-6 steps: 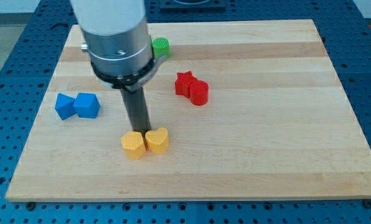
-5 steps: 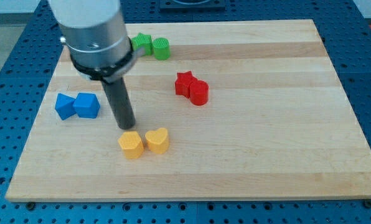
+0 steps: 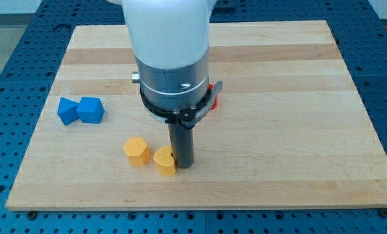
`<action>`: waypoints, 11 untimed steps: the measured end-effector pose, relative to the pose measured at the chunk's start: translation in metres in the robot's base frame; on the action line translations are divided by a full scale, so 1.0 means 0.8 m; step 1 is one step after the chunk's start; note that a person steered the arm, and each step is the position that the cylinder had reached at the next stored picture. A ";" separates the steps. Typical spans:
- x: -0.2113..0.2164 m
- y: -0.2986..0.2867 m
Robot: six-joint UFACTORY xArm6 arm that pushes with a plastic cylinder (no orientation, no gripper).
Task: Move the yellow hexagon along with the yellow heart down a bit
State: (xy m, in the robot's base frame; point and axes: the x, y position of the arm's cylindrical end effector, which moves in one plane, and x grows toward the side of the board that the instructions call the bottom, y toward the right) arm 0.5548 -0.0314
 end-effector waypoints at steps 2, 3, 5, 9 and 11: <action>-0.078 -0.041; -0.081 -0.128; -0.026 -0.181; 0.024 -0.098; -0.052 -0.097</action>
State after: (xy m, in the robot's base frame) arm 0.5134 -0.1089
